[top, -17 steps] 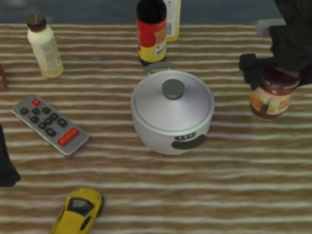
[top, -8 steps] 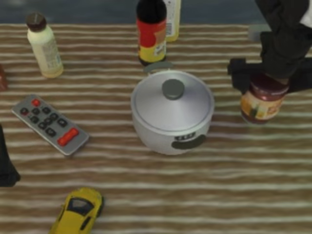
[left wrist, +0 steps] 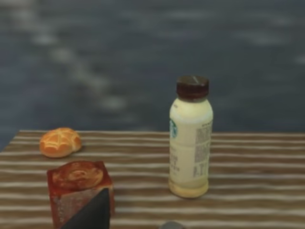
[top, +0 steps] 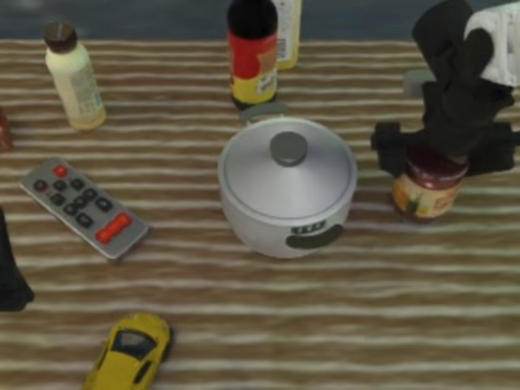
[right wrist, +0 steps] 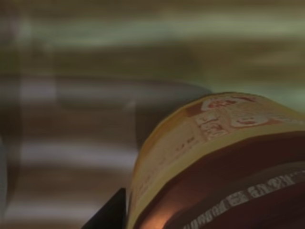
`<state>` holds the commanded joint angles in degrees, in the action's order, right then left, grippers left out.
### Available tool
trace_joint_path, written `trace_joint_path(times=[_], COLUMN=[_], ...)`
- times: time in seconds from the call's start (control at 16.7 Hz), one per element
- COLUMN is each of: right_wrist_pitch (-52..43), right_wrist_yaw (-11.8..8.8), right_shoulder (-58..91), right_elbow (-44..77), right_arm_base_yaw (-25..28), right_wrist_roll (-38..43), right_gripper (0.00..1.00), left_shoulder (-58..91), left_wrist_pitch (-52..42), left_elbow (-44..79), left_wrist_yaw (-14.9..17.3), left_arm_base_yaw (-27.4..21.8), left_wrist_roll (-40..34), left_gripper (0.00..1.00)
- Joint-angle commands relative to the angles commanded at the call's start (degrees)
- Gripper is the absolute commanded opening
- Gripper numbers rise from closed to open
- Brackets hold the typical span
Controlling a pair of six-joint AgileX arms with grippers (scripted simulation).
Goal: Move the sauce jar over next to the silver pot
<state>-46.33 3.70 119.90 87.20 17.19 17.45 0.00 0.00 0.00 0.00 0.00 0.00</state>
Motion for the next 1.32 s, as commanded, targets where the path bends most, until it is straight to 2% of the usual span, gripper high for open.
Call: trace_joint_path(times=[0.24,1.02,1.32], right_wrist_pitch=[0.19,0.19,0.19], right_wrist_yaw=[0.01,0.01,0.01], right_shoulder=[0.06,0.06,0.06], right_elbow=[-0.11,-0.11,-0.11], right_arm_base_yaw=[0.0,0.0,0.0], right_wrist_roll=[0.0,0.0,0.0], right_gripper=[0.0,0.98,1.0], left_shoulder=[0.0,0.0,0.0], left_wrist_pitch=[0.0,0.0,0.0], left_elbow=[0.0,0.0,0.0], left_wrist_yaw=[0.0,0.0,0.0], left_arm_base_yaw=[0.0,0.0,0.0], left_wrist_roll=[0.0,0.0,0.0], left_gripper=[1.0,1.0,1.0])
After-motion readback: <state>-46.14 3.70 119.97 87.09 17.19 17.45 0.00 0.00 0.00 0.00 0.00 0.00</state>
